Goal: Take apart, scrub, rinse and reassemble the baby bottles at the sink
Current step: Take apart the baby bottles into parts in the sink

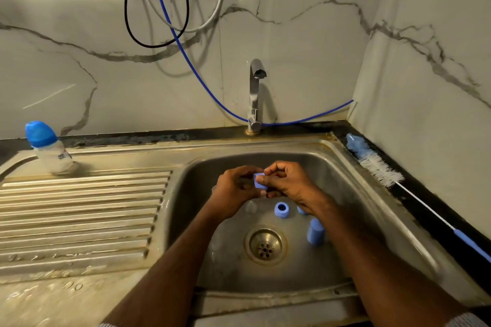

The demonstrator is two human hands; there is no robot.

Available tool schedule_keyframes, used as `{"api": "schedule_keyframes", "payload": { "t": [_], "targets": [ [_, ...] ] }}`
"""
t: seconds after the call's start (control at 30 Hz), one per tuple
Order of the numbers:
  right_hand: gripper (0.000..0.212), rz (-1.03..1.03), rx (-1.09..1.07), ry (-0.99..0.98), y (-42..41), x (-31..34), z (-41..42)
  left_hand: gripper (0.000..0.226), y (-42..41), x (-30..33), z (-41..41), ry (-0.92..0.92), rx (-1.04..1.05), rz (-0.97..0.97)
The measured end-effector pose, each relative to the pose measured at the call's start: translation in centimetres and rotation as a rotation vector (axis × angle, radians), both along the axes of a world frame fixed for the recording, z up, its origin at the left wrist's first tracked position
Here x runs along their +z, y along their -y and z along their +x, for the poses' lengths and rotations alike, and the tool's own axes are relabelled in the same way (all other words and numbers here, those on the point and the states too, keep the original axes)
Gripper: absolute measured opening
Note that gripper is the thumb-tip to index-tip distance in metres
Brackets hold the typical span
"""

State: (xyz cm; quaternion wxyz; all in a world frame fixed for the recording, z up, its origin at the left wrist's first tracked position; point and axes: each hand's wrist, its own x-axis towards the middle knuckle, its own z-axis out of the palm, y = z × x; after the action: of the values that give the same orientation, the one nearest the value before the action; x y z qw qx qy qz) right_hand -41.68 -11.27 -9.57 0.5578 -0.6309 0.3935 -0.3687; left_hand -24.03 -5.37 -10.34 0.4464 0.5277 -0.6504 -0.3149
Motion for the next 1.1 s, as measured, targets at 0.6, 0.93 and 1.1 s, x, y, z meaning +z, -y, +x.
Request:
{"api": "schedule_keyframes", "payload": {
  "t": [0.6, 0.93, 1.1],
  "targets": [
    [0.021, -0.223, -0.055, -0.055, 0.1, 0.9, -0.7, 0.033, 0.2, 0.3, 1.2, -0.446, -0.108, 0.209],
    [0.026, -0.419, -0.151, -0.153, -0.9, 2.0, 0.8, 0.026, -0.1, 1.1, 1.3, -0.408, -0.115, 0.181],
    [0.016, -0.528, -0.222, -0.223, -0.9, 1.2, 1.7, 0.030, 0.0, 1.0, 1.1, -0.436, -0.093, 0.196]
  ]
}}
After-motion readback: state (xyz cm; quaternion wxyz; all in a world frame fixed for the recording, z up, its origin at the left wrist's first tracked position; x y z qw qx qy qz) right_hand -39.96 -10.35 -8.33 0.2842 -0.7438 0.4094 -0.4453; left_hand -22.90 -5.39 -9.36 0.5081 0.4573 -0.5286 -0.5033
